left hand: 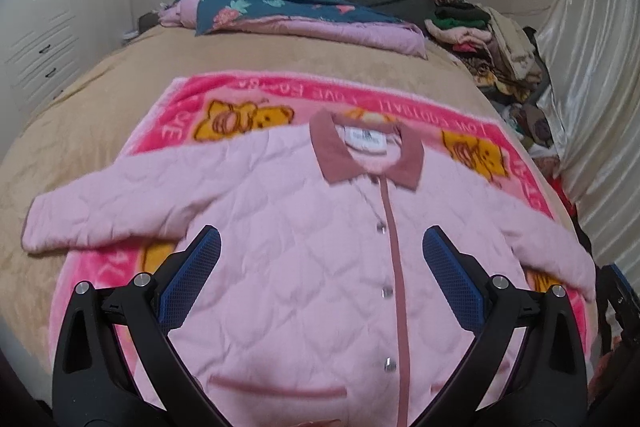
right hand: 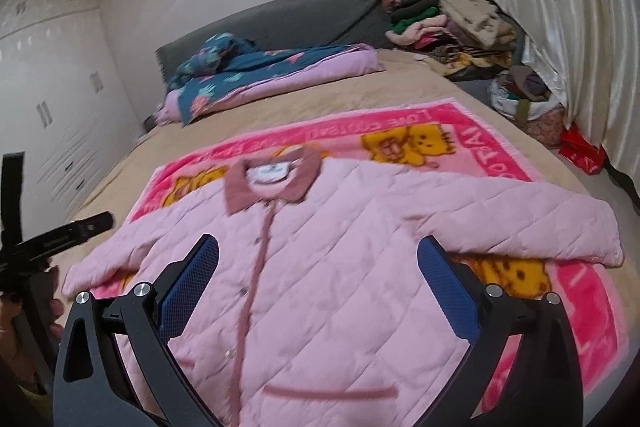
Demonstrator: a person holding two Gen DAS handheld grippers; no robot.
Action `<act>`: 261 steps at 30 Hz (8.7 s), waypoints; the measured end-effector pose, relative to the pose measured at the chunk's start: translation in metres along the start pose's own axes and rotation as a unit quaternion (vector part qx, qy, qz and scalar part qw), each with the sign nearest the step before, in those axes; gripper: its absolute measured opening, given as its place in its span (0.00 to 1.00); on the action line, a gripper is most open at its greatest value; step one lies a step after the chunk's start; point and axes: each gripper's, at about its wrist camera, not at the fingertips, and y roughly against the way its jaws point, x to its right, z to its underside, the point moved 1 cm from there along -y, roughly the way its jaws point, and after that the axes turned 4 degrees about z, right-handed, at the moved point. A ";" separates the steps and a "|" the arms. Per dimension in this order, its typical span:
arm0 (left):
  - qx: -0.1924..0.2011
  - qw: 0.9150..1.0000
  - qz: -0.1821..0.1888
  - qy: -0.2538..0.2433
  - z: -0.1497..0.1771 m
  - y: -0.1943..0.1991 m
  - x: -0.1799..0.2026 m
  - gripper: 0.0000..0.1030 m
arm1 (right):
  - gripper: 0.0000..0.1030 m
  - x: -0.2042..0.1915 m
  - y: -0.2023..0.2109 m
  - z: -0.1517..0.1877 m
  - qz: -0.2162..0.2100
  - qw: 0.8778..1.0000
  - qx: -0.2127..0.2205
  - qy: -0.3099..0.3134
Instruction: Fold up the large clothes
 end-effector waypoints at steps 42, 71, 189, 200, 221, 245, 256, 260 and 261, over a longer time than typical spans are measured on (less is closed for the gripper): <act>-0.098 0.995 0.001 -0.037 0.030 -0.173 0.066 0.92 | 0.96 0.344 -0.142 0.062 0.226 0.876 -0.074 -0.419; -0.052 0.998 0.018 -0.009 -0.025 -0.102 0.030 0.92 | 0.17 0.222 -0.070 -0.079 0.121 0.974 0.078 -0.172; -0.035 0.991 0.095 0.092 0.025 -0.185 -0.097 0.13 | 0.56 -0.025 -0.193 0.002 -0.011 0.991 -0.103 0.086; -0.057 0.989 0.090 0.101 0.035 -0.187 -0.109 0.31 | 0.61 0.005 -0.241 0.024 0.016 0.984 -0.166 0.057; -0.033 0.992 0.038 0.115 0.026 -0.128 -0.137 0.91 | 0.88 -0.047 -0.184 0.019 -0.010 0.992 -0.100 0.073; 0.030 0.976 -0.077 0.199 0.023 -0.070 -0.241 0.91 | 0.93 -0.208 -0.144 0.016 -0.102 0.977 -0.045 0.181; 0.042 0.959 -0.121 0.252 0.033 -0.058 -0.288 0.91 | 0.93 -0.286 -0.148 0.036 -0.147 0.961 -0.057 0.229; 0.043 0.948 -0.132 0.285 0.041 -0.054 -0.308 0.91 | 0.93 -0.311 -0.154 0.046 -0.157 0.954 -0.065 0.249; 0.044 0.946 -0.134 0.291 0.042 -0.053 -0.312 0.91 | 0.93 -0.317 -0.156 0.048 -0.159 0.952 -0.068 0.253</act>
